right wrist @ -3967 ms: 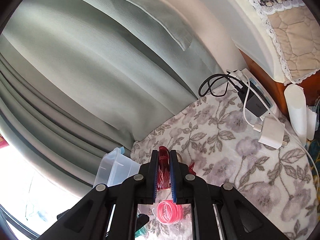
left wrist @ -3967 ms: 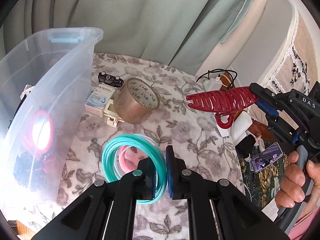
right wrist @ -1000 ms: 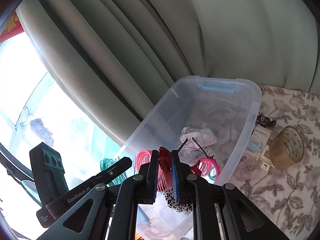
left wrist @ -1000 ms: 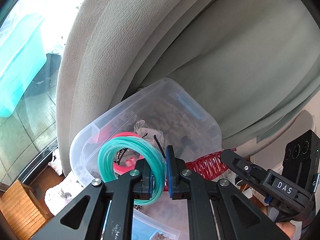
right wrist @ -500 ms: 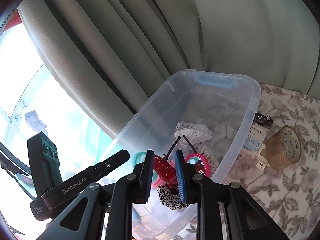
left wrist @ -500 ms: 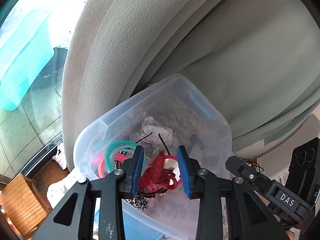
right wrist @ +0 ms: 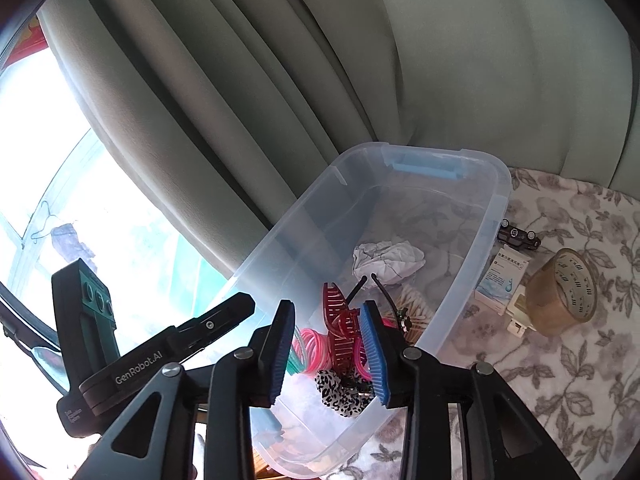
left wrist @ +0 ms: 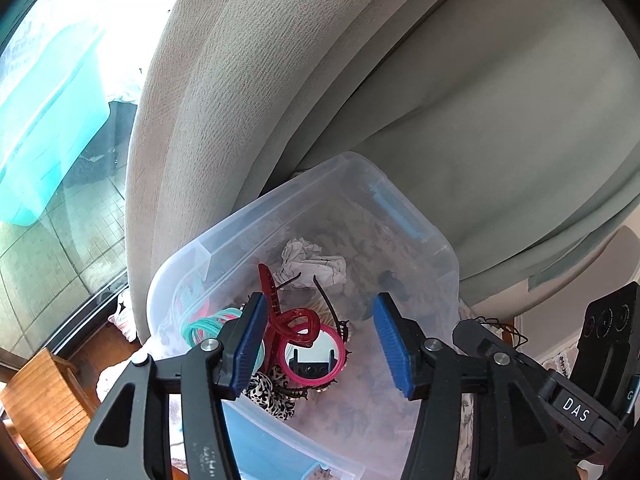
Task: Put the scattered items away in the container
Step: 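Open both tools to drop the hair ties and claw clip into the bin, then move both tools away from the bin toward the brown tape roll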
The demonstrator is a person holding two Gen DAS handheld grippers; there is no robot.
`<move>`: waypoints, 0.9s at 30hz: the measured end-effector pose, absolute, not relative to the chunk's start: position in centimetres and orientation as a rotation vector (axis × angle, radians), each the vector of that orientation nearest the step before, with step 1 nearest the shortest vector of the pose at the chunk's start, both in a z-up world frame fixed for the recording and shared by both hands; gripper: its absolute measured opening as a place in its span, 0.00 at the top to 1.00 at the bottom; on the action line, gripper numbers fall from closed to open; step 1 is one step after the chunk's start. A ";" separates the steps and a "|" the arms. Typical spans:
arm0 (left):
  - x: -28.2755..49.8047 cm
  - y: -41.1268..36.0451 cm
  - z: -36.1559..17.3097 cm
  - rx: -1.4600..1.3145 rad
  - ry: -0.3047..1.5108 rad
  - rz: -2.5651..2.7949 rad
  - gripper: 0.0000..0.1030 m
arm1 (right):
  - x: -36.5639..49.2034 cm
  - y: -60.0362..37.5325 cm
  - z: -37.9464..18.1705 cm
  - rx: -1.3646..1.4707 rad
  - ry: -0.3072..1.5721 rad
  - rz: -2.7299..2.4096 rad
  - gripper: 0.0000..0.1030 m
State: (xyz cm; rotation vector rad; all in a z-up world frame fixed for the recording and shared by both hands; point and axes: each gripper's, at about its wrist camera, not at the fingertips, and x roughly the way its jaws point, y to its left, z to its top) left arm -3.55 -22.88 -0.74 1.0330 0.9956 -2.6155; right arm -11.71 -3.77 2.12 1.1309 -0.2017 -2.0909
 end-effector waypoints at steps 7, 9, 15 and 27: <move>-4.2 -22.1 -0.8 1.027 0.972 -2.618 0.40 | -11.2 -2.7 2.7 1.112 -0.225 -2.111 0.47; -4.0 -22.0 -0.4 1.024 0.965 -2.622 0.38 | -11.1 -2.3 2.8 1.106 -0.239 -2.118 0.43; -3.5 -21.3 0.7 1.019 0.932 -2.635 0.37 | -10.7 -1.0 3.3 1.086 -0.282 -2.135 0.38; -3.7 -18.1 2.7 1.021 0.820 -2.671 0.35 | -10.2 3.7 3.8 1.050 -0.402 -2.185 0.33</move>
